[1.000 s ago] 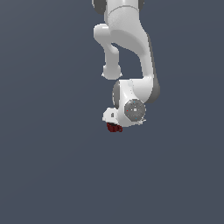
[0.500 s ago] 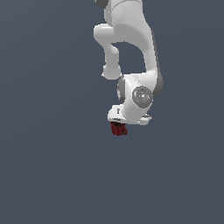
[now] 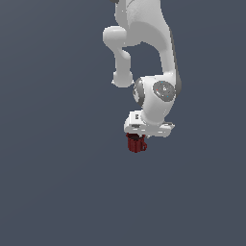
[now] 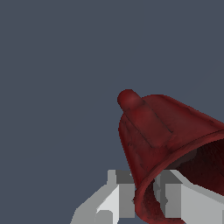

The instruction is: Pick up the object and move it to a goal position.

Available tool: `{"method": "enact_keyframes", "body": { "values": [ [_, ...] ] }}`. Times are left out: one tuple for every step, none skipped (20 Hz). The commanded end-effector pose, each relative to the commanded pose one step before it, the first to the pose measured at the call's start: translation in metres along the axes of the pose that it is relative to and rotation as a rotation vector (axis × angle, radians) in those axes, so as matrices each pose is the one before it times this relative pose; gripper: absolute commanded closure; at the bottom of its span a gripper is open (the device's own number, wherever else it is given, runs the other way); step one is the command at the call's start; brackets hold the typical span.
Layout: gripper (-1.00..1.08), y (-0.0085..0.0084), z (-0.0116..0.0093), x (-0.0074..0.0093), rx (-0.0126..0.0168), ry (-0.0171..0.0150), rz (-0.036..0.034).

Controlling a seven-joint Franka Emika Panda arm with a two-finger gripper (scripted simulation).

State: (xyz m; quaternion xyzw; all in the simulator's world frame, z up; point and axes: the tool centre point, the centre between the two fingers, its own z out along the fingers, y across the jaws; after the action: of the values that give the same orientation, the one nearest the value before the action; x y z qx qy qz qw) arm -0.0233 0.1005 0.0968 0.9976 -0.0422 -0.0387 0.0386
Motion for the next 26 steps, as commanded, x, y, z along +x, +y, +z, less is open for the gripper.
{"method": "enact_keyframes", "body": {
  "values": [
    [1.08,-0.00717,-0.00598,0.00371,0.00841,0.05673,0.00237],
    [1.08,-0.00277,-0.00167,0.00118,0.00276,0.02107,0.00086],
    [1.08,-0.00278,-0.00167,0.00118,0.00278,0.02108,0.00085],
    [1.08,-0.00278,-0.00166,0.00118,0.00279,0.02109,0.00084],
    [1.08,-0.00279,-0.00167,0.00118,0.00280,0.02113,0.00084],
    [1.08,-0.00280,-0.00167,0.00118,0.00282,0.02116,0.00083],
    [1.08,-0.00281,-0.00166,0.00119,0.00283,0.02119,0.00083],
    [1.08,-0.00282,-0.00166,0.00119,0.00284,0.02124,0.00082],
    [1.08,-0.00283,-0.00166,0.00119,0.00284,0.02129,0.00082],
    [1.08,-0.00284,-0.00166,0.00119,0.00284,0.02135,0.00082],
    [1.08,-0.00285,-0.00167,0.00120,0.00284,0.02144,0.00082],
    [1.08,-0.00286,-0.00166,0.00120,0.00283,0.02152,0.00082],
    [1.08,-0.00287,-0.00167,0.00121,0.00282,0.02162,0.00082],
    [1.08,-0.00286,-0.00166,0.00121,0.00278,0.02156,0.00082],
    [1.08,-0.00282,-0.00162,0.00120,0.00270,0.02129,0.00081],
    [1.08,-0.00276,-0.00160,0.00118,0.00260,0.02092,0.00080],
    [1.08,-0.00268,-0.00155,0.00116,0.00247,0.02041,0.00078],
    [1.08,-0.00260,-0.00151,0.00114,0.00234,0.01990,0.00076],
    [1.08,-0.00251,-0.00146,0.00112,0.00221,0.01936,0.00074],
    [1.08,-0.00243,-0.00141,0.00109,0.00207,0.01881,0.00072],
    [1.08,-0.00235,-0.00138,0.00108,0.00193,0.01830,0.00070],
    [1.08,-0.00227,-0.00133,0.00106,0.00180,0.01780,0.00068],
    [1.08,-0.00219,-0.00130,0.00104,0.00168,0.01735,0.00067],
    [1.08,-0.00213,-0.00127,0.00103,0.00156,0.01694,0.00065],
    [1.08,-0.00205,-0.00123,0.00101,0.00143,0.01644,0.00063],
    [1.08,-0.00192,-0.00117,0.00097,0.00128,0.01550,0.00059]
  ]
}}
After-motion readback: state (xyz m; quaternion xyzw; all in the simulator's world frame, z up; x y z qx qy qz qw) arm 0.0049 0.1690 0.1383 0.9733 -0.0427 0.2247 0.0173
